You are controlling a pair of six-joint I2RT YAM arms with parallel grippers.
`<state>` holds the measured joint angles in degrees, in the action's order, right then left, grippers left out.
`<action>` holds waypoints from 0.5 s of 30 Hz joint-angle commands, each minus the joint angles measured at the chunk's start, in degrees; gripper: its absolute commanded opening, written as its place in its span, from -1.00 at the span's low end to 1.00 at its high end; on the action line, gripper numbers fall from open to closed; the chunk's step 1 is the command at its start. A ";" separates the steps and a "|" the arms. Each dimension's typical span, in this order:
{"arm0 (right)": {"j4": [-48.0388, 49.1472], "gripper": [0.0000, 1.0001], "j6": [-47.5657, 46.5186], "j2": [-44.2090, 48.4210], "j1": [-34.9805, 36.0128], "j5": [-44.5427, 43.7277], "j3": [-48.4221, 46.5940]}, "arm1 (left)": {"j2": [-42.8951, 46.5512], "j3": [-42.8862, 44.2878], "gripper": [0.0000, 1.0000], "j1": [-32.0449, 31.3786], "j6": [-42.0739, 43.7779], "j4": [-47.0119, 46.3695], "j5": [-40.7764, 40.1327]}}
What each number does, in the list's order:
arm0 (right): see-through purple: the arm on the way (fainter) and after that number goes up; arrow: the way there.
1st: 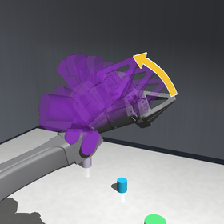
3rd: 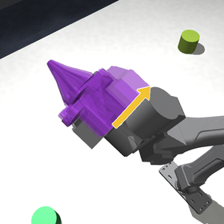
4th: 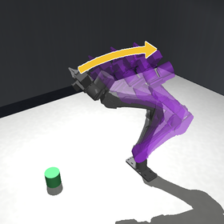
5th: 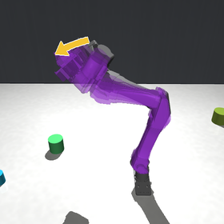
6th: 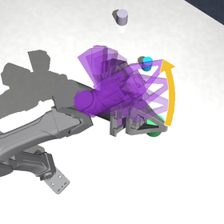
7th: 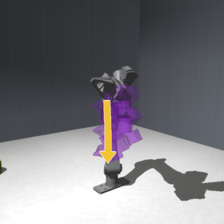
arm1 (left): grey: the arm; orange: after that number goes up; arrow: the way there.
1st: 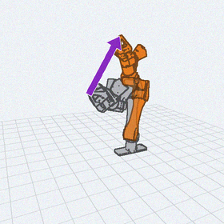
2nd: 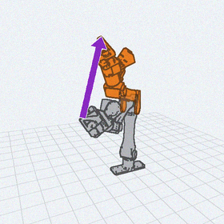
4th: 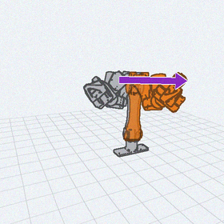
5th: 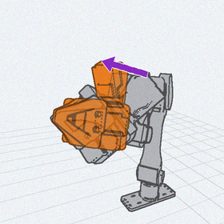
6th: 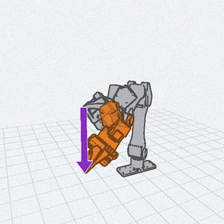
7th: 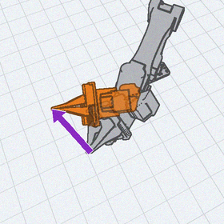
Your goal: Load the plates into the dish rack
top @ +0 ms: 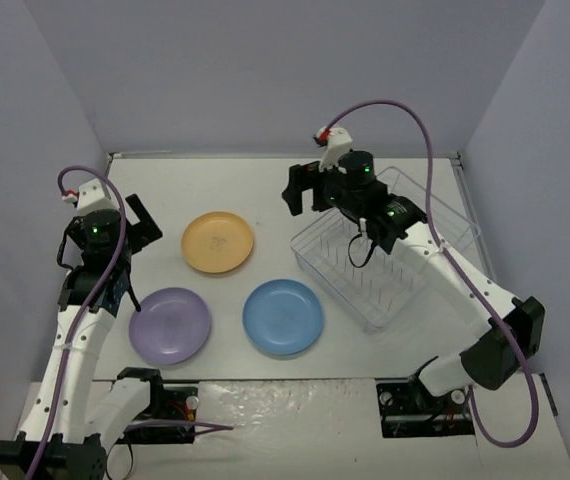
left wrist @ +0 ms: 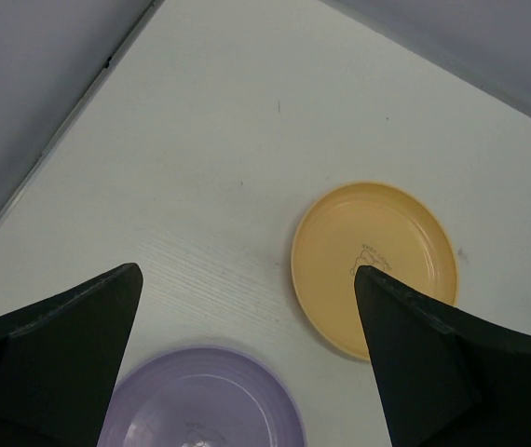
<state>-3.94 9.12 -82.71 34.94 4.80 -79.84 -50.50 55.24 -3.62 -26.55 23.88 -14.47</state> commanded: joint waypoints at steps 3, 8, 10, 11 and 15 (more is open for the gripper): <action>1.45 1.00 5.32 2.54 12.61 -12.70 2.25 | 0.38 -2.11 0.94 0.36 -1.49 -1.97 0.73; -3.12 1.00 9.68 1.57 21.78 -21.42 7.61 | -0.03 -2.55 0.94 0.37 -1.66 -0.46 0.23; -6.44 1.00 15.51 1.34 24.75 -25.05 10.80 | 0.19 -2.96 0.94 0.37 -1.89 -0.42 0.15; -6.95 1.00 17.85 1.32 25.81 -26.49 11.85 | 0.23 -3.03 0.94 0.30 -2.05 -0.48 0.14; -14.73 1.00 26.09 1.45 31.32 -32.70 14.19 | 0.47 -3.79 0.94 0.28 -2.51 -1.37 1.02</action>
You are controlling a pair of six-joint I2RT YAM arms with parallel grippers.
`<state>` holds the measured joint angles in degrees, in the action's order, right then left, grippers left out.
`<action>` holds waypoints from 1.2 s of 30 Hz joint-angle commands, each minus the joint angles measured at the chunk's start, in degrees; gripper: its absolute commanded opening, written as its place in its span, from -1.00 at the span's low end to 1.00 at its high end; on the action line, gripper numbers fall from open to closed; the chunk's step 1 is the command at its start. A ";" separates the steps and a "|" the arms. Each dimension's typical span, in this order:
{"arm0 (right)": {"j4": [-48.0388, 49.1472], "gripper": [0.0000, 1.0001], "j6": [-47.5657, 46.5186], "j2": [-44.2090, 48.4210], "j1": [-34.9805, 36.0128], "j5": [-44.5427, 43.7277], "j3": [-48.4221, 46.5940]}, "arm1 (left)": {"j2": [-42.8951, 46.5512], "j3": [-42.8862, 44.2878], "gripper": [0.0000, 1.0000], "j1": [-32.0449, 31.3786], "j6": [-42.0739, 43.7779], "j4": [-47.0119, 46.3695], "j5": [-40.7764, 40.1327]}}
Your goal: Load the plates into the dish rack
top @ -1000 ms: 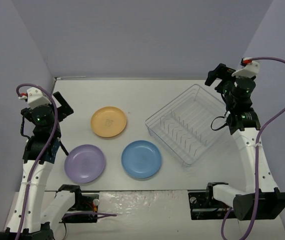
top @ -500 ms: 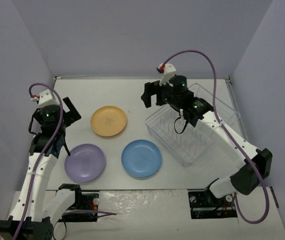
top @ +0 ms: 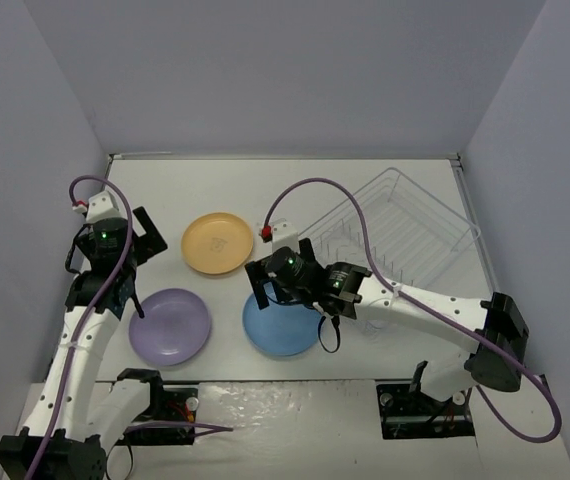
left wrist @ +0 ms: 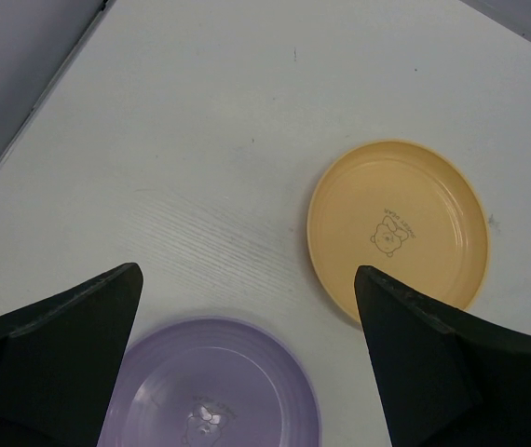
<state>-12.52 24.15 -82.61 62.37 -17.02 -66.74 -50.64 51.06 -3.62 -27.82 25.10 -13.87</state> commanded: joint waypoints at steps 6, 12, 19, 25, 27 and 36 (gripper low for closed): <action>-15.53 1.00 24.62 0.17 10.11 -14.39 4.83 | 0.38 0.33 0.94 0.28 -1.55 -2.70 0.85; -21.34 0.99 44.48 -0.41 12.44 -20.50 9.83 | 0.89 0.18 0.94 0.30 -1.92 -2.50 0.26; -12.06 0.92 55.76 -2.52 14.53 -20.99 16.79 | 1.82 0.02 0.94 0.28 -2.77 -1.37 -1.42; -17.95 0.75 66.55 -8.31 14.90 -23.82 17.51 | 2.60 0.00 0.94 0.28 -2.42 -1.46 -0.75; -19.20 0.69 70.95 -9.77 16.04 -25.01 17.71 | 2.75 0.00 0.94 0.36 -2.42 -1.10 -0.98; -16.34 -0.01 76.10 -11.21 17.53 -27.52 19.91 | 3.21 0.26 0.94 0.34 -2.88 -0.12 -2.29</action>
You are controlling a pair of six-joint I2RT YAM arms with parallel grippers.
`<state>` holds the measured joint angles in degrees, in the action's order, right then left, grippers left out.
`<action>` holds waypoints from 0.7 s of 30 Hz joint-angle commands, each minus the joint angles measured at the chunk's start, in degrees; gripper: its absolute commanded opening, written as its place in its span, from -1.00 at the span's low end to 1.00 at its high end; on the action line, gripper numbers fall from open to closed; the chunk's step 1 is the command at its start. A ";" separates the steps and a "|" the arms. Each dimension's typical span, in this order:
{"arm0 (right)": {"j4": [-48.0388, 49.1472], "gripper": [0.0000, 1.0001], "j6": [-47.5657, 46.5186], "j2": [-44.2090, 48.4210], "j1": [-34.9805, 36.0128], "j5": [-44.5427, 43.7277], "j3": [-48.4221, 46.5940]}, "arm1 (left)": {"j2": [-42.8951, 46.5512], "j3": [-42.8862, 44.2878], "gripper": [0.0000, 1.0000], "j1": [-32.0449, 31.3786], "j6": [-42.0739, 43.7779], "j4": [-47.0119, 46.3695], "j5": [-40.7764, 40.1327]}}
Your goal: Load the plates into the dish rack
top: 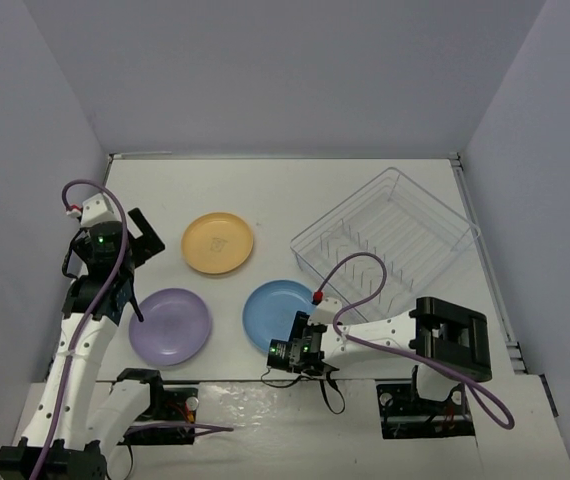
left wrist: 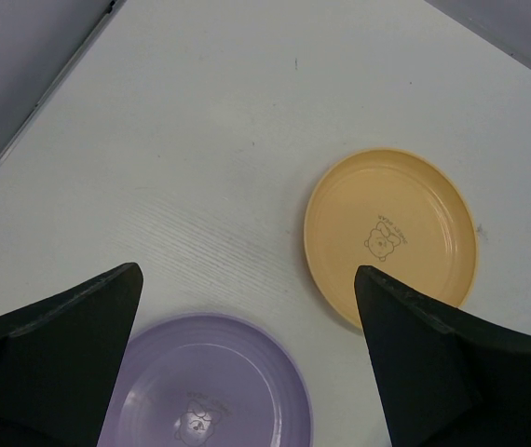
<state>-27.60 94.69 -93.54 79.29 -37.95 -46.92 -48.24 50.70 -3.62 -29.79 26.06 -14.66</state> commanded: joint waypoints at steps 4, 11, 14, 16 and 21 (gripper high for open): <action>-3.46 -0.32 6.89 -1.40 1.71 -8.68 -0.98 | 1.04 0.75 0.94 0.31 -1.09 -0.51 -2.11; -12.52 -0.97 7.63 -5.48 4.11 -14.88 -7.71 | 1.88 0.81 0.94 0.28 -1.22 0.13 -3.17; -17.89 -1.00 7.21 -7.25 4.78 -18.59 -12.47 | 1.92 0.83 0.94 0.34 -1.26 0.36 -3.30; -21.93 -1.00 6.90 -8.50 5.28 -21.66 -15.94 | 2.00 0.89 0.94 0.29 -1.31 0.55 -3.50; -23.35 -1.00 -0.41 -6.96 6.14 -27.95 -21.84 | 2.05 0.85 0.94 0.33 -1.32 0.49 -3.98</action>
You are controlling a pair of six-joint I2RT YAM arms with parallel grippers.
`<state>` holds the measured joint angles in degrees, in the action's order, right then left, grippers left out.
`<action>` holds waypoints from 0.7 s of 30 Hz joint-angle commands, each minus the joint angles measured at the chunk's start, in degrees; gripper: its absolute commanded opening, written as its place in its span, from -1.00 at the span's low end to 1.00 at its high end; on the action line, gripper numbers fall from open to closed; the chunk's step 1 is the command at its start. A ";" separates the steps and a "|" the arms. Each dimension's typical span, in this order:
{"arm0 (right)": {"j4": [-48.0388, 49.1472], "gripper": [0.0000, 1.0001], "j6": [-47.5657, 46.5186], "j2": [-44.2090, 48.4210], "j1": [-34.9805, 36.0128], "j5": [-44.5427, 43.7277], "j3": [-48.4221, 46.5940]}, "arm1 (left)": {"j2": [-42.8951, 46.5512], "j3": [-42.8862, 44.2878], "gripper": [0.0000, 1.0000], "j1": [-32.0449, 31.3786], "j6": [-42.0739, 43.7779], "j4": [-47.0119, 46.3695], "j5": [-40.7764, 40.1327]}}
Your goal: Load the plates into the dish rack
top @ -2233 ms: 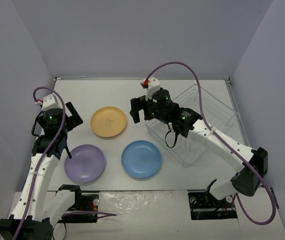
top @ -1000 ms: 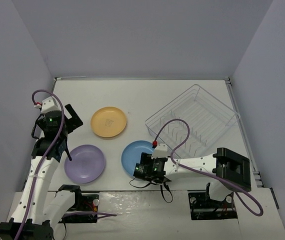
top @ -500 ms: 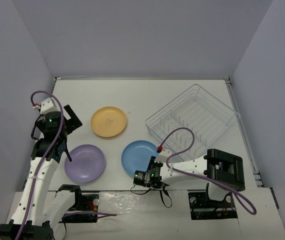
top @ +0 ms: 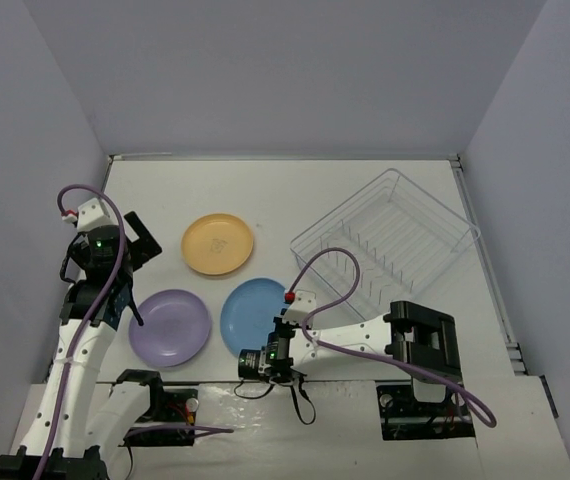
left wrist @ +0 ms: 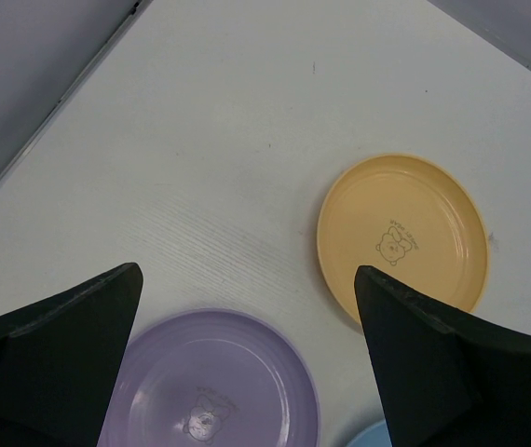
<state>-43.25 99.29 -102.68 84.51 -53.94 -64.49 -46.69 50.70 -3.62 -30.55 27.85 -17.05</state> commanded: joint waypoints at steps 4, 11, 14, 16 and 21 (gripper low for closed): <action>-8.31 -1.00 -10.80 7.47 0.92 -19.52 -6.52 | 0.49 0.86 0.94 0.37 -0.57 -1.25 -1.72; 1.35 -1.00 -35.13 17.67 0.86 -32.68 -9.42 | 0.30 0.87 0.94 0.28 -0.72 -1.39 -2.32; 23.17 -1.00 -62.70 22.18 -1.69 -34.41 -8.45 | 0.04 0.81 0.94 0.31 -0.77 -1.42 -2.66; 40.07 -1.00 -84.13 26.57 -8.48 -23.79 -6.08 | -0.15 0.81 0.94 0.36 -0.83 -1.48 -2.72; 59.92 -1.00 -98.62 31.56 -31.68 23.26 -6.83 | -0.63 1.23 0.94 0.37 -0.69 -0.70 -3.82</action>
<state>-6.37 24.30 -74.69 65.99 -56.66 -68.19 -46.91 50.70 -3.62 -30.68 28.17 -18.61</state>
